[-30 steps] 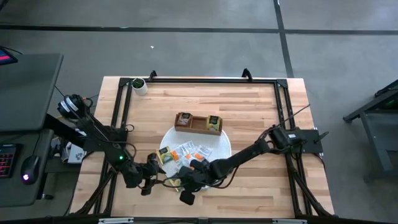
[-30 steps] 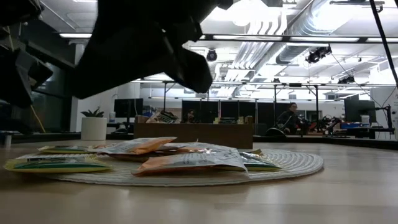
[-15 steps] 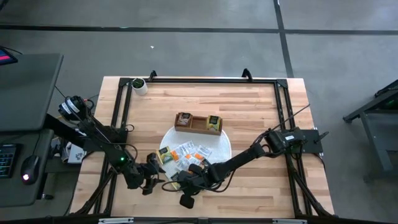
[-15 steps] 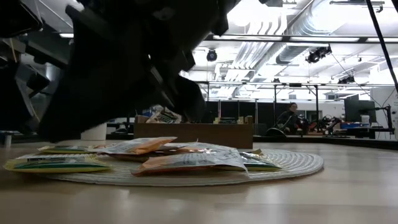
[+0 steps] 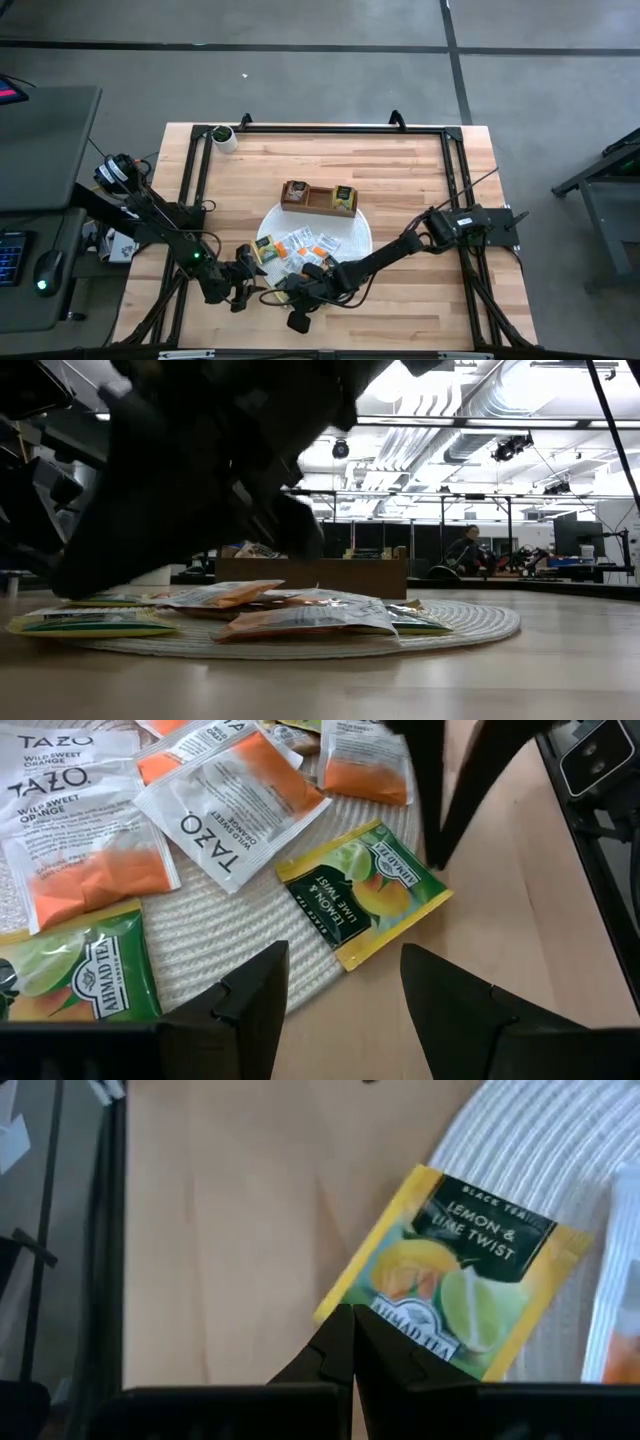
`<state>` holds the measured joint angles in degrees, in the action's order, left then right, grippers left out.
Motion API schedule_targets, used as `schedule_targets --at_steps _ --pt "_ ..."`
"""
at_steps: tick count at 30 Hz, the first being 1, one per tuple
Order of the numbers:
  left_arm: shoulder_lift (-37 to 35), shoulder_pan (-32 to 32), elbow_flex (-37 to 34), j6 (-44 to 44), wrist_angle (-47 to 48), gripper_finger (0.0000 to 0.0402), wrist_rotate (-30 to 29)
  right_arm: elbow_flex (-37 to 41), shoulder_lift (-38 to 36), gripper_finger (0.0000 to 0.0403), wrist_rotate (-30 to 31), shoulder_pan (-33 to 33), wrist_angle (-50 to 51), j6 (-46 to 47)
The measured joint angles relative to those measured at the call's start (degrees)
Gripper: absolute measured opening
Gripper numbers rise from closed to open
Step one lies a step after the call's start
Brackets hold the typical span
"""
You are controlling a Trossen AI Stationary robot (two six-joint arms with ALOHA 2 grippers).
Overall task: Pick & Place Tea
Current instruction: Put the yellow tea bag into the right section of the wooden organizer
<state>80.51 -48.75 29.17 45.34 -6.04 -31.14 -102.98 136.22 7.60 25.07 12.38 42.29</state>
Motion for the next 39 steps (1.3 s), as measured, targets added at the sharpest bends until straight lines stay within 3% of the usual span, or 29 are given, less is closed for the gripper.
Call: schedule_targets --at_steps 11,22,32,39 --pt "0.00 0.00 0.00 2.36 -0.26 0.0192 -0.09 0.01 0.96 0.0000 -1.25 -0.55 1.77 1.72" --pt "1.54 0.02 0.00 15.65 -2.79 0.0192 0.38 -0.04 0.96 0.0000 -2.12 -1.15 2.68 1.83" --pt "9.32 1.67 0.00 21.56 -9.23 0.0192 5.19 -0.02 0.96 0.0000 -2.07 -1.17 2.78 0.99" --pt "11.30 4.41 0.04 20.25 -14.41 0.0192 9.97 -0.02 0.96 0.0000 -2.18 -1.17 2.80 0.58"
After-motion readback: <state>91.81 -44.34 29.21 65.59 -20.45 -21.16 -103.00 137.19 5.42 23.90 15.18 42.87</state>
